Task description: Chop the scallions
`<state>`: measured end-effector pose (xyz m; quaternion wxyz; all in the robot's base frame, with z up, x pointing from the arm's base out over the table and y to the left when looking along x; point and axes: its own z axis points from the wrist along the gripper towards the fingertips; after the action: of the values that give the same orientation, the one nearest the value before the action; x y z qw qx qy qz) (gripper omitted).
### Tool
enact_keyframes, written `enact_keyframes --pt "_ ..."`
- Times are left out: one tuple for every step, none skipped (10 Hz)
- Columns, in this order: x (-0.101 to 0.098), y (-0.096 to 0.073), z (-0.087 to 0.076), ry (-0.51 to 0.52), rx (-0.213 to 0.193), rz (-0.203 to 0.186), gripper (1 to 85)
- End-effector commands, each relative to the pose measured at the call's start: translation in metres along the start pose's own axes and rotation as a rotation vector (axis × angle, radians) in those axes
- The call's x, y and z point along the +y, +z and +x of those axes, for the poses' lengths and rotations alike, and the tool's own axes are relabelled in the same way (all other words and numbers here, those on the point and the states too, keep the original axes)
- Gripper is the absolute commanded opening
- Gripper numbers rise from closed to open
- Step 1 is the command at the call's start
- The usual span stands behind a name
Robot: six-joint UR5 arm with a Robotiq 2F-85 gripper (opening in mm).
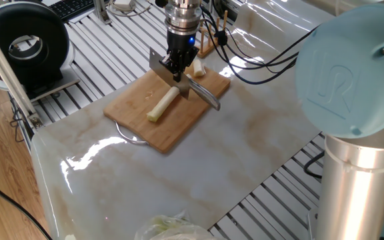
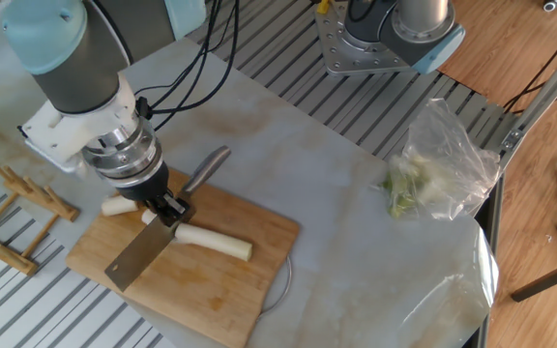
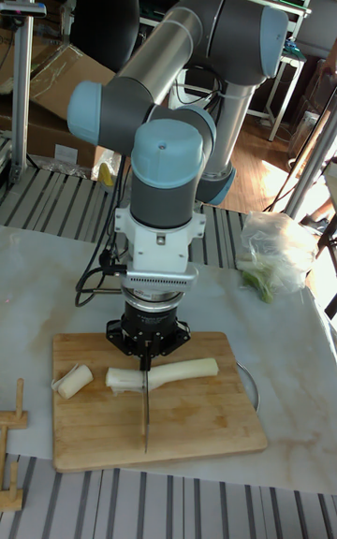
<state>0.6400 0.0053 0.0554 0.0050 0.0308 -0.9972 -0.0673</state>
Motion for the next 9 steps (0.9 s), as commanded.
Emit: enact_keyframes --pt "-0.003 -0.009 0.007 -0.048 0.039 -0.028 1.3" --pt "-0.008 -0.016 0.01 -0.069 0.057 -0.033 1.3" --pt "-0.016 -0.016 0.011 -0.076 0.061 -0.009 1.3" --pt "-0.015 -0.004 0.003 -0.065 0.026 0.033 1.3" --pt "-0.013 0.01 -0.003 -0.059 0.0 0.055 1.3" --pt "-0.012 0.014 -0.006 -0.062 -0.006 0.071 1.3" --pt "-0.011 0.007 0.0 -0.088 0.029 0.06 1.3" --pt "-0.013 -0.001 0.006 -0.105 0.057 0.043 1.3" --pt "-0.015 -0.005 0.008 -0.112 0.064 0.04 1.3"
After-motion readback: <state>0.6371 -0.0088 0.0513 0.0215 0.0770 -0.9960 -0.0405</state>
